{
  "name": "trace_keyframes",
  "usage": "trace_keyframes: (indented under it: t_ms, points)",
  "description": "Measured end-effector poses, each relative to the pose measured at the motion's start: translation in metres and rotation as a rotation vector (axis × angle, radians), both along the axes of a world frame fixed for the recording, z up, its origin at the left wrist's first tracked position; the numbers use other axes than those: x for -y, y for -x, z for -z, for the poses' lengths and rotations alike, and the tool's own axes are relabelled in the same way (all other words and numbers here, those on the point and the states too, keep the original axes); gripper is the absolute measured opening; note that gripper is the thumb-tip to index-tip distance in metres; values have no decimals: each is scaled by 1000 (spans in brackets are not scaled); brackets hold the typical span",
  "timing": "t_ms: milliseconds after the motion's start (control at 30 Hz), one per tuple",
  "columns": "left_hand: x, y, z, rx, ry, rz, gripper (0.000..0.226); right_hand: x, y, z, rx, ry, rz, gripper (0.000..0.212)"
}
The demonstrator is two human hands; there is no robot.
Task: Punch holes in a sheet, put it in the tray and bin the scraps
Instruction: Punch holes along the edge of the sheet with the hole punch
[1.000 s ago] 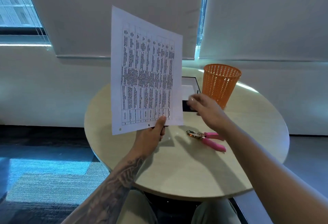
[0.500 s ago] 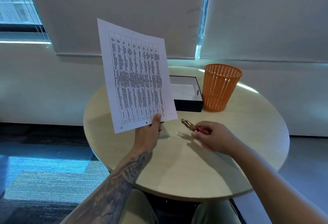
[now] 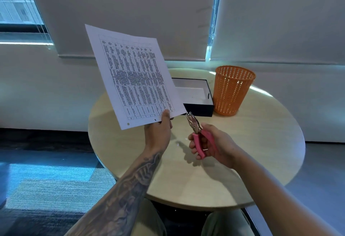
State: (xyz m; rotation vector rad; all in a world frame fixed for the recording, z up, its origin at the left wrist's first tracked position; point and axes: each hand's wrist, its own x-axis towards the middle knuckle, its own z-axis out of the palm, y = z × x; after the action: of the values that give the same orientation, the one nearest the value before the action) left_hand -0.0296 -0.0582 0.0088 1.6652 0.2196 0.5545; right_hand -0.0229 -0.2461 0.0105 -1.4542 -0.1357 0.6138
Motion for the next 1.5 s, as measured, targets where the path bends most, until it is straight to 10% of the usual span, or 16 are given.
trace_keyframes:
  t_ms: [1500]
  points:
    - [14,1,6,-70,127,2,38,-25,7,-3,240,296,114,46]
